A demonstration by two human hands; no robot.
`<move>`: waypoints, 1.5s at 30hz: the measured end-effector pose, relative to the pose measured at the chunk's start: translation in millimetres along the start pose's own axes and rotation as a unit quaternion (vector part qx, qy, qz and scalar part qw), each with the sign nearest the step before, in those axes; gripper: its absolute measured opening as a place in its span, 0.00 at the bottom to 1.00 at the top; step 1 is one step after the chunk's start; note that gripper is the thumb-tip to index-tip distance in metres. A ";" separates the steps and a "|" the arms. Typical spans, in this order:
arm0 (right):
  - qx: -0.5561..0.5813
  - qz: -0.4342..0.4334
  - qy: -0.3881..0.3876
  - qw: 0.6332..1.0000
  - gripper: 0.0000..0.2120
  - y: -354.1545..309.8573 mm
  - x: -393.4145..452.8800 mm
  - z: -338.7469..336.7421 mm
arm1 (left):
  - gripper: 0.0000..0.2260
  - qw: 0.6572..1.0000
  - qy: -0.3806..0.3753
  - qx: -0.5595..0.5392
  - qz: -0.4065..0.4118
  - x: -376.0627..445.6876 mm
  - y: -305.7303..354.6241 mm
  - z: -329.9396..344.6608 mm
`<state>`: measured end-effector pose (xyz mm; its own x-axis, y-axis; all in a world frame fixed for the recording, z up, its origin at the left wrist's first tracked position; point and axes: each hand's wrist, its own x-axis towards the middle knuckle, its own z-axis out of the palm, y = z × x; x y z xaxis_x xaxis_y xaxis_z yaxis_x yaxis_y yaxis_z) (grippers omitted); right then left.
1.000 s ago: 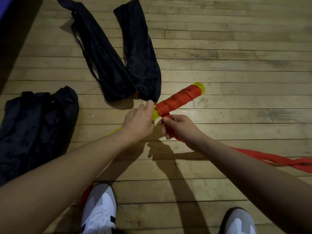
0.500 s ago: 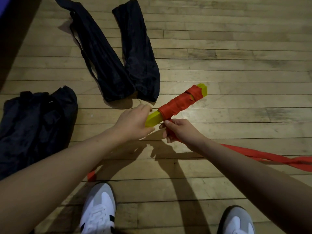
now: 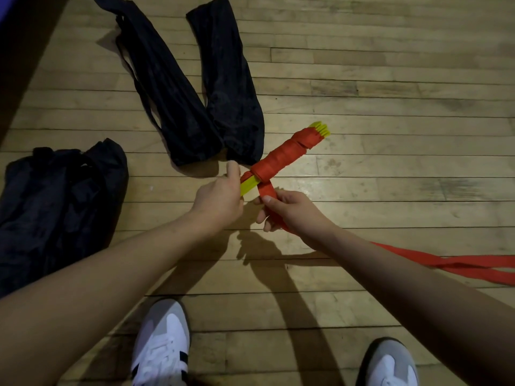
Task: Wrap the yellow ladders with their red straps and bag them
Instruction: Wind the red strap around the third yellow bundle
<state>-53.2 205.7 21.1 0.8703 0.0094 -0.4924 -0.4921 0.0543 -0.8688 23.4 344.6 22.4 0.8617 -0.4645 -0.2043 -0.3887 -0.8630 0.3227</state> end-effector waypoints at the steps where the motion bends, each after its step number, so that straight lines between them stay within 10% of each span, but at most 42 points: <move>1: 0.001 0.001 0.005 1.000 0.09 -0.4 0.5 0.2 | 0.21 1.000 -0.019 -0.016 -0.006 0.0 0.1 1.1; 7: 0.009 0.022 0.055 0.998 0.09 2.7 1.5 -3.5 | 0.26 0.981 -0.186 -0.049 -0.012 4.4 -1.3 1.0; 18: -0.039 0.031 0.030 0.998 0.11 8.5 -0.1 -6.2 | 0.17 0.994 -0.045 -0.048 0.082 1.9 -8.3 -3.6; 40: -0.052 0.010 0.082 0.995 0.13 8.4 1.2 -9.5 | 0.29 0.970 -0.237 0.029 0.048 9.3 4.7 3.6; 45: -0.047 0.018 0.093 0.994 0.12 4.9 -0.7 -13.2 | 0.30 0.987 -0.150 -0.020 0.045 12.8 -0.6 2.3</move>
<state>-56.5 192.9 16.4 0.8383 -0.1763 -0.5159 -0.5292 -0.0361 -0.8477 33.9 338.7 17.4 0.6866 -0.5819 -0.4359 -0.4407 -0.8099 0.3870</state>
